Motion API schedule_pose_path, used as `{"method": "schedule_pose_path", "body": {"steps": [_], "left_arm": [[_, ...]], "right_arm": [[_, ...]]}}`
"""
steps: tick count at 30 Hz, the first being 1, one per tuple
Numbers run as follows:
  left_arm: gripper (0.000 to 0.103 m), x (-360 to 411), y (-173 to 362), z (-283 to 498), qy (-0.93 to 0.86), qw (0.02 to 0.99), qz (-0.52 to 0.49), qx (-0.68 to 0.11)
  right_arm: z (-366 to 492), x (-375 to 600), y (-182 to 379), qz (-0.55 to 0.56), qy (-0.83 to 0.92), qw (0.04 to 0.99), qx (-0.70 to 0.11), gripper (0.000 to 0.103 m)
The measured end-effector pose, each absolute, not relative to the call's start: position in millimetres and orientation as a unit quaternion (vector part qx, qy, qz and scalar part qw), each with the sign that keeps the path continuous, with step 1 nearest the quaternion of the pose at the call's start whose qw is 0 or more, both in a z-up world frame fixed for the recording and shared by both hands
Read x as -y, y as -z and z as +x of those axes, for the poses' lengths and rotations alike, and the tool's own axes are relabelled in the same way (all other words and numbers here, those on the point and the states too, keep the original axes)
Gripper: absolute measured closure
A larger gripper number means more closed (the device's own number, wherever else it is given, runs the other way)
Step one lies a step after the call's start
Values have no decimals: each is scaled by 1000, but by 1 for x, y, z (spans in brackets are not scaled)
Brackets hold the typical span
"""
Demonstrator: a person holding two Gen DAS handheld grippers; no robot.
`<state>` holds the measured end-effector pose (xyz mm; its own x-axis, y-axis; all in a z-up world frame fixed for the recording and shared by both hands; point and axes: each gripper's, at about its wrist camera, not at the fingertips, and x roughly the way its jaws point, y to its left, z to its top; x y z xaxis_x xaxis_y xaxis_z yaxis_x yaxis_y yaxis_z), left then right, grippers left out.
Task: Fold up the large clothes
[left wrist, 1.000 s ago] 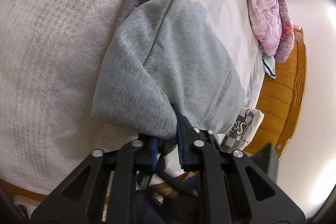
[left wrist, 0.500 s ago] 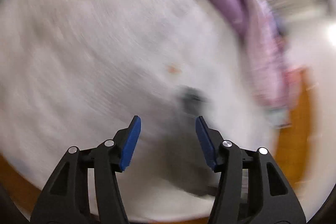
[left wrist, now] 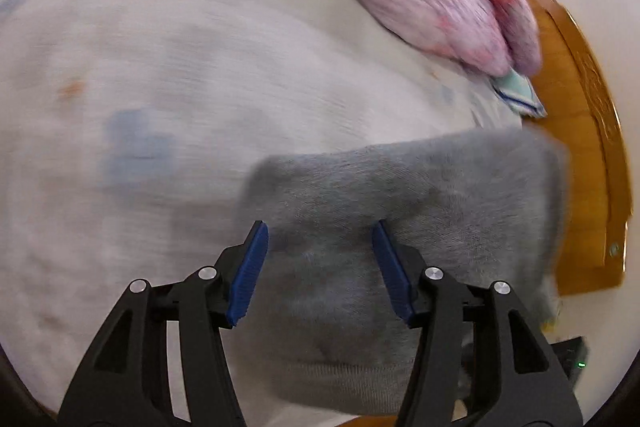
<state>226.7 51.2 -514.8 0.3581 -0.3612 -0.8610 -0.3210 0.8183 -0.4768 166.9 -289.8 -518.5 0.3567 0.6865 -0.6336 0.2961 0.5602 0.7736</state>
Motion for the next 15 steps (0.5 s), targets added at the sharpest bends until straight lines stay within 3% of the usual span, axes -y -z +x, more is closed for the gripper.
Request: {"method": "schedule_pose_path", "body": {"steps": [2,7,15], "left_arm": [[31,-22,526,238,18,772,-255,-582],[27,16,560,264,-30,768,-129,-626],[27,15,558,270,-40,760,-143,-633]], "right_arm": [[173,312,551,466,-106,664,-576,95],[183,331,605,427,-62,621,-655,84],[204,331,543,280,-126,711,-633,83]]}}
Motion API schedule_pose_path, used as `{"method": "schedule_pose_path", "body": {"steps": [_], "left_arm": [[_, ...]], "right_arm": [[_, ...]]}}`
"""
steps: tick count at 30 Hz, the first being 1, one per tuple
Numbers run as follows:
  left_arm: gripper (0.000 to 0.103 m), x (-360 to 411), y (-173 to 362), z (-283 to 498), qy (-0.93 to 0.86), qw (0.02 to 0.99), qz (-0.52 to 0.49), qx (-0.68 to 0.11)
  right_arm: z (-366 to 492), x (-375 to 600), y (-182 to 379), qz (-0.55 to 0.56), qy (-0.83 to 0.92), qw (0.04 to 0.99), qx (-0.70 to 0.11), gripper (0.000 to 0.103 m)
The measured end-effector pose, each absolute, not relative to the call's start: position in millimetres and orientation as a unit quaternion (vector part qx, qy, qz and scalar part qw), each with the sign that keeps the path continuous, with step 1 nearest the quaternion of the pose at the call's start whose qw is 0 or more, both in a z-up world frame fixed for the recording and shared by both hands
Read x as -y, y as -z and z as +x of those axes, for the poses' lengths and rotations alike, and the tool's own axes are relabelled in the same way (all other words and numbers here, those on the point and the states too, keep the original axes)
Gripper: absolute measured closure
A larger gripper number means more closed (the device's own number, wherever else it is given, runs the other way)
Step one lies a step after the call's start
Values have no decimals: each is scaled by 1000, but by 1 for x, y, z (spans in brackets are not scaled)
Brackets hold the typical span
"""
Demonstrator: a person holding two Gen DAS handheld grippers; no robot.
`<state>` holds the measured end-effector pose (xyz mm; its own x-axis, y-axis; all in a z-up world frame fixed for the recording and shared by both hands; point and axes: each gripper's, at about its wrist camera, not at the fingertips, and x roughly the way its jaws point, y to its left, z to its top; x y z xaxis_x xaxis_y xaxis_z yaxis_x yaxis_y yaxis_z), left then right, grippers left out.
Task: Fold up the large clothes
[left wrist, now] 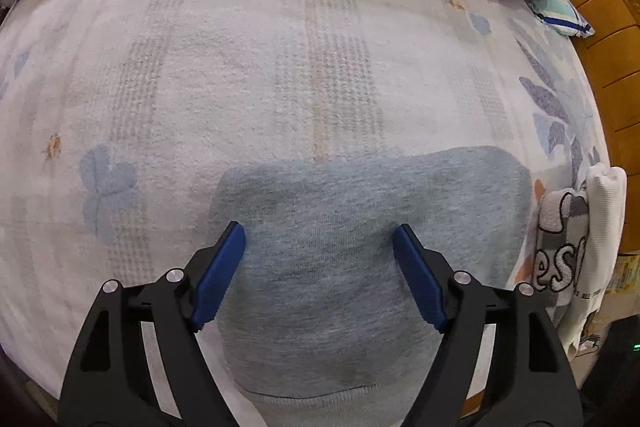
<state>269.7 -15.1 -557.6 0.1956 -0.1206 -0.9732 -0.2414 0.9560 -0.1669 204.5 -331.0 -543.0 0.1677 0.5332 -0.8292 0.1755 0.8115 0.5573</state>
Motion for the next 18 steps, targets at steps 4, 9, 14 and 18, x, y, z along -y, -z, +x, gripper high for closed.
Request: {"method": "schedule_pose_path", "body": {"steps": [4,9,14,18], "left_arm": [[27,23,556,273,-47,758,-135,-636],[25,21,557,274,-42,760,-146,-632],[24,-11,542,251,-68,758,-244,-601],[24,-40,541,203,-102,740,-314,-586]], "right_arm": [[235,285,549,243,-200,710,-630,83],[257,244,594,142,-202,702,-667,89],[265,251,627,162,-198,670,-697,89],[260,268,612,211,-202,664,-689,83]]}}
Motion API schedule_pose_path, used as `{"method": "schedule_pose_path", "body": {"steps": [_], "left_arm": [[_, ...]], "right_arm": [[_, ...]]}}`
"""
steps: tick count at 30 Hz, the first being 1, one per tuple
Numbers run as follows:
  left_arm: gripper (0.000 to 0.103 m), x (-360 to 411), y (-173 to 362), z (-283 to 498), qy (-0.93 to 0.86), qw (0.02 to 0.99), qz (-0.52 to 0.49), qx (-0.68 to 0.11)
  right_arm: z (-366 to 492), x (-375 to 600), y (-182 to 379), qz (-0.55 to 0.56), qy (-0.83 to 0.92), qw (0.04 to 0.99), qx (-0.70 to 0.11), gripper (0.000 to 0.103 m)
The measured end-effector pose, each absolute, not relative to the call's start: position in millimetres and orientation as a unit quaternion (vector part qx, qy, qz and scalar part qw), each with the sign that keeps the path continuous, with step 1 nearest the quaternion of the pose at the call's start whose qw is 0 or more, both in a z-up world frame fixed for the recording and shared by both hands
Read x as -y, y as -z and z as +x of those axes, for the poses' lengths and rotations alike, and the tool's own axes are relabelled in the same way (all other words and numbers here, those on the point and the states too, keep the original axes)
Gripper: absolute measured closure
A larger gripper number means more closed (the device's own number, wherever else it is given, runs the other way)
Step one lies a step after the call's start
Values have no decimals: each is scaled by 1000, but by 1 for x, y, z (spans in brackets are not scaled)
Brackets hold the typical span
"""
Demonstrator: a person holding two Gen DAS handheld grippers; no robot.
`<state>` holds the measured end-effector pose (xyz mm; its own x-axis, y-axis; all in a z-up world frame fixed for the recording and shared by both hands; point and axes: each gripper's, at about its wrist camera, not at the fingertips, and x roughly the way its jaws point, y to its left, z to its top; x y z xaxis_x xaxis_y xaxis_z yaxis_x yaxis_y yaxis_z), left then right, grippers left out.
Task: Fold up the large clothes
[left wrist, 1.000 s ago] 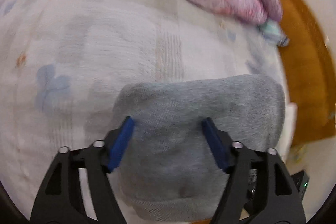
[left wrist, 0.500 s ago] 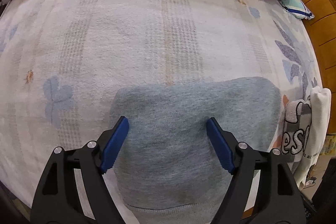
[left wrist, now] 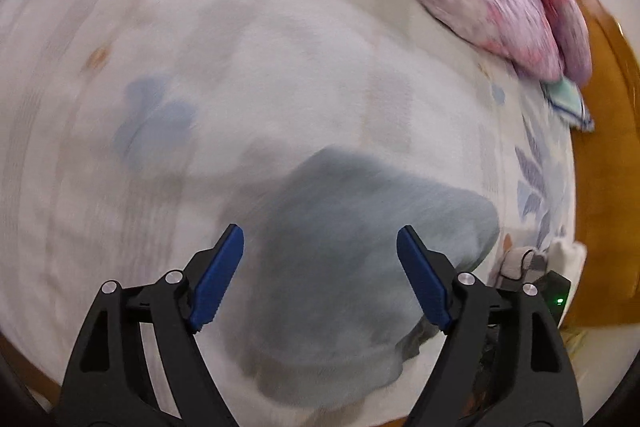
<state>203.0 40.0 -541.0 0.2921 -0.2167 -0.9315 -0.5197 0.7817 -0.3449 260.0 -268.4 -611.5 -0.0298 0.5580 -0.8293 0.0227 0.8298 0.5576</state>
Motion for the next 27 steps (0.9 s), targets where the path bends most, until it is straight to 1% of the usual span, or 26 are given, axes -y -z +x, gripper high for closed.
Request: {"method": "schedule_pose_path", "body": {"steps": [1,2,3,4,6,8,12,14,16,17,18,22,27], "left_arm": [[24,-44,542,194,-105,736,-327,-583],[24,-50,545,178,-107,730,-348,-579],[24,-52,547,170,-108,726,-356,-579],[24,-53,550,163,-110,720,-363,-582],[24,-51,561,151,-102,705,-378,-591],[24,-45,571,147,-87,693,-388,-601],[24,-27,585,150,-53,688,-376,-619],[24,-21,592,154,-39,681,-370,-630],[23,-20,603,159,-27,669,-374,-641],[18,-21,607,161,-25,666,-375,-644],[17,-23,611,163,-25,661,-372,-651],[16,-21,610,173,-3,662,-348,-664],[16,-28,617,176,12,645,-373,-667]], "right_arm": [[255,276,607,234,-203,661,-683,79],[249,285,602,253,-202,661,-677,64],[242,292,598,255,-186,665,-677,44],[236,298,595,249,-167,672,-677,39],[222,308,597,260,-161,668,-678,38],[207,317,613,276,-146,646,-697,38],[186,326,647,351,-129,600,-708,38],[179,336,651,373,-119,589,-707,37],[175,338,658,399,-118,586,-695,32],[174,339,660,406,-117,587,-690,29],[174,339,660,411,-117,587,-688,29],[164,328,661,435,-134,576,-679,29],[158,340,676,500,-102,560,-653,19]]}}
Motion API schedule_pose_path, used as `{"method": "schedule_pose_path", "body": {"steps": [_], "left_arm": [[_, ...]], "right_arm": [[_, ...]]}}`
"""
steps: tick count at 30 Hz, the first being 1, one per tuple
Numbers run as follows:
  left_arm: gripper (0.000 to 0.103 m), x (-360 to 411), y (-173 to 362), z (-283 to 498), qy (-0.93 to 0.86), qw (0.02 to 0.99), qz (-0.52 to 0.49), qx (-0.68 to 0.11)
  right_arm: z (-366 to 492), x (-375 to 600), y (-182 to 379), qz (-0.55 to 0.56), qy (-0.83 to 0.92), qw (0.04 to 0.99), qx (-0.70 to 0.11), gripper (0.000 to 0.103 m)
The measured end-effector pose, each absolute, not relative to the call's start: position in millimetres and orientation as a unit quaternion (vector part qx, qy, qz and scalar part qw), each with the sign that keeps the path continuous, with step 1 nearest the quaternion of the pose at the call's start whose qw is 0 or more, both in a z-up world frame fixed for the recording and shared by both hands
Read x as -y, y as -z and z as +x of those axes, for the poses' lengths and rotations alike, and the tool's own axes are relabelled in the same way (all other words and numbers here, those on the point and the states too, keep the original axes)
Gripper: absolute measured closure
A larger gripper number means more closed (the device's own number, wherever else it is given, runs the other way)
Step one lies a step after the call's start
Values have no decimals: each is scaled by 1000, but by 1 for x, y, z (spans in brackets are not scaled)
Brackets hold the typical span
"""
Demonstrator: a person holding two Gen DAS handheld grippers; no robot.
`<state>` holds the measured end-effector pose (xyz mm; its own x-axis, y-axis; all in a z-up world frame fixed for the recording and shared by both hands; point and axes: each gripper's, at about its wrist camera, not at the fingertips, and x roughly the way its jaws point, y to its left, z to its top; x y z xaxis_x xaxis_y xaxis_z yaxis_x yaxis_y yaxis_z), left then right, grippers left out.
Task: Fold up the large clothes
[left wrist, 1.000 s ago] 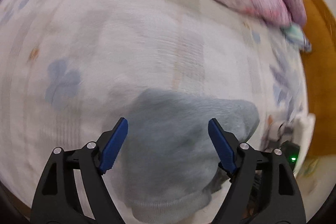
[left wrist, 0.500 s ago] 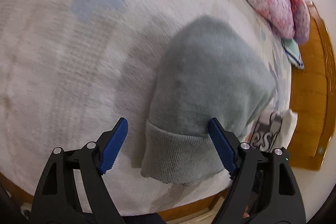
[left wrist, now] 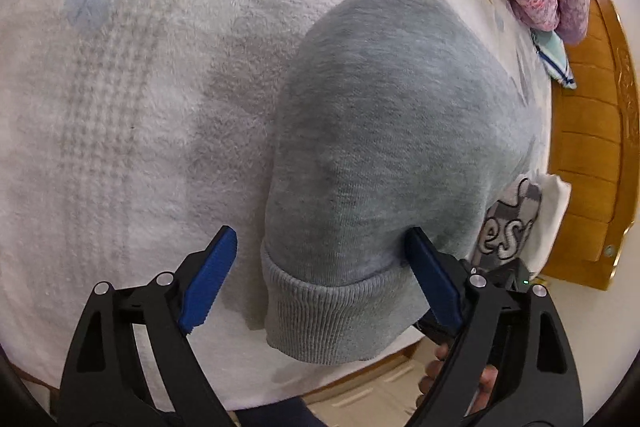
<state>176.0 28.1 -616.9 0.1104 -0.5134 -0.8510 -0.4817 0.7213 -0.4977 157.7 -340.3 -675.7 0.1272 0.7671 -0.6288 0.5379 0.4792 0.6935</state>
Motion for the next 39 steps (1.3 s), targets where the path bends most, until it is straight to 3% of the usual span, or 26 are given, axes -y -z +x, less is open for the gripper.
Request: {"method": "schedule_pose_path", "body": {"steps": [10,12,15,18,30,35,39], "left_arm": [[16,-35,620,184,35,635,-373,-676],[17,-41,616,185,39,631,-396,-666],[18,-57,602,190,43,645,-426,-633],[18,-70,596,205,41,658,-427,-619],[7,-39,645,277,57,656,-311,-685],[31,-29,631,275,47,688,-269,-673],[38,-30,615,264,52,705,-260,-658]], "right_arm": [[130,349,699,606,-101,500,-610,25],[128,342,697,621,-120,495,-596,47],[126,341,695,613,-123,506,-594,69],[119,345,695,612,-118,514,-590,80],[130,317,654,539,-95,571,-612,80],[143,298,621,447,-89,627,-632,83],[149,285,589,391,-95,667,-627,85]]}}
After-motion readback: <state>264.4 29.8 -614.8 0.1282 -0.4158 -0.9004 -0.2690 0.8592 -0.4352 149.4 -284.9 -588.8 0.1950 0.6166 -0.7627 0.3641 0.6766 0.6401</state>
